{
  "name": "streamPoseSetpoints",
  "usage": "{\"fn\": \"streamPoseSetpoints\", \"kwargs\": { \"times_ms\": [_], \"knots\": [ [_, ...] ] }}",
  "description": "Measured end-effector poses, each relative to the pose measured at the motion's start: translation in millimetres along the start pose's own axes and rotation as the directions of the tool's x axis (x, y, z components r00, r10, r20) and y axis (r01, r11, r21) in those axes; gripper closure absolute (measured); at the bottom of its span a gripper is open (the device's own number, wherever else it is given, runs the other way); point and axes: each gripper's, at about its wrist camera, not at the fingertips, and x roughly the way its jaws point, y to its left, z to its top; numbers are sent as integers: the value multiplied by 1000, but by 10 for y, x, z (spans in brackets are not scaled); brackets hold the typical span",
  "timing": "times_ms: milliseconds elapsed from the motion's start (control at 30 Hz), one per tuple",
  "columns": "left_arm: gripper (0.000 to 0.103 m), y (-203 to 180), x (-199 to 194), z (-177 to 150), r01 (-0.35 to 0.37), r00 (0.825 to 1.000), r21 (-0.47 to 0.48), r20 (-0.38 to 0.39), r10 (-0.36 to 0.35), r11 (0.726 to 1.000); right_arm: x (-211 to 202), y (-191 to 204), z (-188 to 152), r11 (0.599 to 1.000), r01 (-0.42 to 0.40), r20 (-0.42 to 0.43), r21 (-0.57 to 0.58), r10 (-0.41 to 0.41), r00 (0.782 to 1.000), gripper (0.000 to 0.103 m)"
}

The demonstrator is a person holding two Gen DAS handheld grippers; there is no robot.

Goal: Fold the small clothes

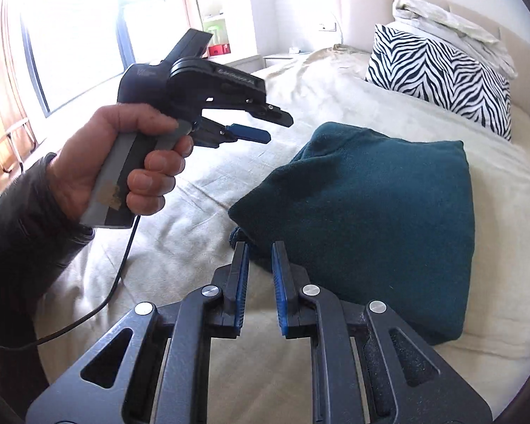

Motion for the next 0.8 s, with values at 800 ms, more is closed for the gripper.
{"fn": "streamPoseSetpoints", "kwargs": {
  "times_ms": [800],
  "knots": [
    [78, -412, 393, -768, -234, 960, 334, -67, 271, 913, 219, -1970, -114, 750, -174, 36, 638, 196, 980, 89]
  ]
}}
